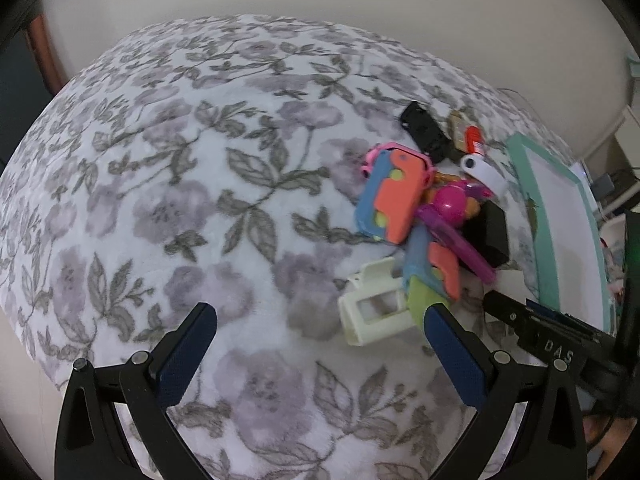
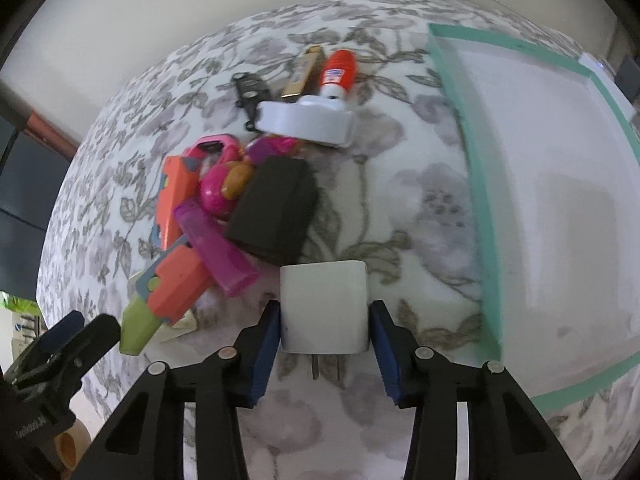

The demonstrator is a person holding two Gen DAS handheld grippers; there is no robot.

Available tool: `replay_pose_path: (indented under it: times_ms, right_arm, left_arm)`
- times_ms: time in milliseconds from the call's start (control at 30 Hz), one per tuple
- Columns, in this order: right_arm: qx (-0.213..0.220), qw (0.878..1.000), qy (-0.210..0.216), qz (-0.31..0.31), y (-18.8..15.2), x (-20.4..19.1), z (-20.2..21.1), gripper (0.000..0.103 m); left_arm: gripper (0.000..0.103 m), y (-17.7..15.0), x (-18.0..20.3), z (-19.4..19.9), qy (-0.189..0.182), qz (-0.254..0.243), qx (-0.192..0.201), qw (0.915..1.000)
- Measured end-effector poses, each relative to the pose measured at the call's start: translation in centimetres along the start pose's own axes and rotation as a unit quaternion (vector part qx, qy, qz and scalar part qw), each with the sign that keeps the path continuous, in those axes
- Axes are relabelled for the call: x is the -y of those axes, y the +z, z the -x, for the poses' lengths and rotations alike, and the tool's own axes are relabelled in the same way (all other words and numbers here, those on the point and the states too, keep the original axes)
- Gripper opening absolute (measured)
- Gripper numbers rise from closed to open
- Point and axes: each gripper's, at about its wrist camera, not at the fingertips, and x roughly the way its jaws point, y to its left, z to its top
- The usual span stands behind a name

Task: Organize rigid objects
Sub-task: 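Move the right tool to the white plug charger and close on it, then grasp the cream hair clip with the left tool while the right holds the charger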

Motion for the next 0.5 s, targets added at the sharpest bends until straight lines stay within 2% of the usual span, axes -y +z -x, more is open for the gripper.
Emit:
replay_pose_path:
  times_ms: [367, 500]
  right_arm:
    - [-0.001, 1.000, -0.001, -0.021, -0.2, 1.6, 0.6, 0.047]
    - [-0.001, 1.000, -0.003, -0.018, -0.3, 1.6, 0.6, 0.047]
  left_arm:
    - [0.103, -0.8, 4.0, -0.6, -0.004, -0.082, -0.003, 0.9966]
    - [0.103, -0.7, 4.4, -1.5, 0.024, -0.094, 0.005, 0.9953]
